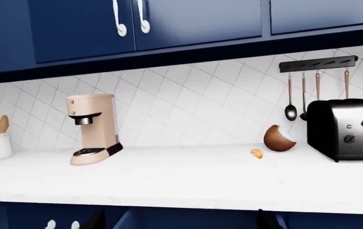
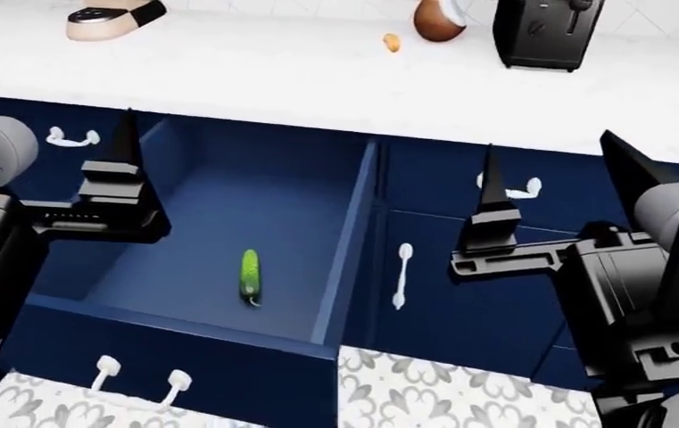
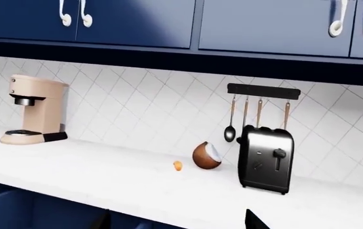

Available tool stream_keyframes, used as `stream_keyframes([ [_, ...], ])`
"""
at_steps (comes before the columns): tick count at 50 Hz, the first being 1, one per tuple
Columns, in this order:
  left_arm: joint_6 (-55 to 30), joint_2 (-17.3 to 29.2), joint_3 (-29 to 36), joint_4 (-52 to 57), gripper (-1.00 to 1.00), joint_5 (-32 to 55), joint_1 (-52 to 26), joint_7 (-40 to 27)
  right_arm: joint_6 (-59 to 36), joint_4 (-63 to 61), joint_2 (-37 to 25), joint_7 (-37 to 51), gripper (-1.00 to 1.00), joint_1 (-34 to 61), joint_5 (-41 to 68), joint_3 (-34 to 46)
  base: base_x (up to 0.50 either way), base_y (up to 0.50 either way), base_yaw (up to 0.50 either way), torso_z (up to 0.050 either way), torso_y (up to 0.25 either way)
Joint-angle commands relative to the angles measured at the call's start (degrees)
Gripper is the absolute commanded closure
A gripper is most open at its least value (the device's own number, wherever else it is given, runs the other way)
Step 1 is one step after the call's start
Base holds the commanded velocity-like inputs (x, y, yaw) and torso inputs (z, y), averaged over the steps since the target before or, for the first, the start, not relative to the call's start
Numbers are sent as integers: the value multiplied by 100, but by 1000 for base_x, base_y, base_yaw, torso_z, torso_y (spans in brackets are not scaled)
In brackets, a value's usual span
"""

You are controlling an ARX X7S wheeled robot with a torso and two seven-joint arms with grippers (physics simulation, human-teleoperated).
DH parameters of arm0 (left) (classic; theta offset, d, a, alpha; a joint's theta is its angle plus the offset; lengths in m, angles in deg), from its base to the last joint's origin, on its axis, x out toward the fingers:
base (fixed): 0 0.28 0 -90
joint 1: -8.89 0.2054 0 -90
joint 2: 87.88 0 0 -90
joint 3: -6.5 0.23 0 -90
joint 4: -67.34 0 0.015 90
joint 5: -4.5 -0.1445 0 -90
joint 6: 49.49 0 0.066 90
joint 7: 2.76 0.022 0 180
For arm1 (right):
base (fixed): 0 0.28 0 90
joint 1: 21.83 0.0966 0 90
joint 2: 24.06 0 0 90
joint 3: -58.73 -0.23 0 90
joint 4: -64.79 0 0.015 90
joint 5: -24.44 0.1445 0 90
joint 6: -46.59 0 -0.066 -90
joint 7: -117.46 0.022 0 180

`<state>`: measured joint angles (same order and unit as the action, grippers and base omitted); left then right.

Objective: Close the right drawer.

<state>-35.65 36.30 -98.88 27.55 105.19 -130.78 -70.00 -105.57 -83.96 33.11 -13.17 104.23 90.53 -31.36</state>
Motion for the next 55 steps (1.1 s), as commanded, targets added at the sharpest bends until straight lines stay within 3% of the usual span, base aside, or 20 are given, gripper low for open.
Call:
stream_keyframes([
  [1,71,46,38,9,-100,-9,-8,14,87,-10,-120,56,-100,33,-29,195,-27,-6,500,0,0],
  [46,344,251,205,20,-100,73,-39,-65,591,-19,-587,571,-100,296,262,806,-25,-9,500,0,0],
  [55,377,267,220,29,-100,36,-22,-40,731,98,-581,607,-100,271,546,779,90,-174,0,0,0],
])
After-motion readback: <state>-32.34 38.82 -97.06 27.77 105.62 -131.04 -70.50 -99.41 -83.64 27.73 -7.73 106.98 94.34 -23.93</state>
